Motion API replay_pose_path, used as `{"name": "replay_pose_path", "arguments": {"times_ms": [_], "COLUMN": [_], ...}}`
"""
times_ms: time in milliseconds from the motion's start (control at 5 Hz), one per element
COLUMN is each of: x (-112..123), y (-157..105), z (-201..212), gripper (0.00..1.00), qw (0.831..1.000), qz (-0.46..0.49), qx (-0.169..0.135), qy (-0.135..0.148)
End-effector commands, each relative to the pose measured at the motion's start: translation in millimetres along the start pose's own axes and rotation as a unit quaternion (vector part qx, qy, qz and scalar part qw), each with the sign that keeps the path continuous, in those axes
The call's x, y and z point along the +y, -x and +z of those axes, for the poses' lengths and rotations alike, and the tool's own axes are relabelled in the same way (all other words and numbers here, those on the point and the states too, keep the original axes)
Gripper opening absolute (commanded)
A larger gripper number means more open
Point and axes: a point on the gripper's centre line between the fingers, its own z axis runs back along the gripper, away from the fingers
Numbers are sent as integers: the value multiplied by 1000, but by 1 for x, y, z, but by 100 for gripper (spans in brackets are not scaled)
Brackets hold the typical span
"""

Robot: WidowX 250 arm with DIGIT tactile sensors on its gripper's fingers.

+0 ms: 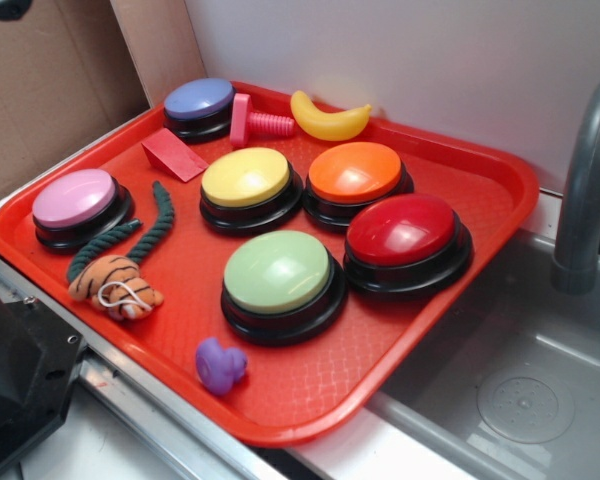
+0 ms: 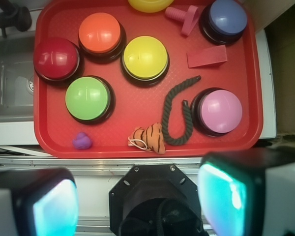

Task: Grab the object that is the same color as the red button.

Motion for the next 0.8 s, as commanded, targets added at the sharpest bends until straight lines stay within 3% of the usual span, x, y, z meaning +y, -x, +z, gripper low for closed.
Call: {"name": "replay_pose_path", "arguments": {"times_ms": [0,400,600], "x": [0,27,48], "y": [0,-30,-48], "z": [0,-20,-29], "gripper": [100,100,100], "qw": [1000,986,967], "qz": [0,161,249], "qx": [0,-34,-55], "qy": [0,18,-5]}}
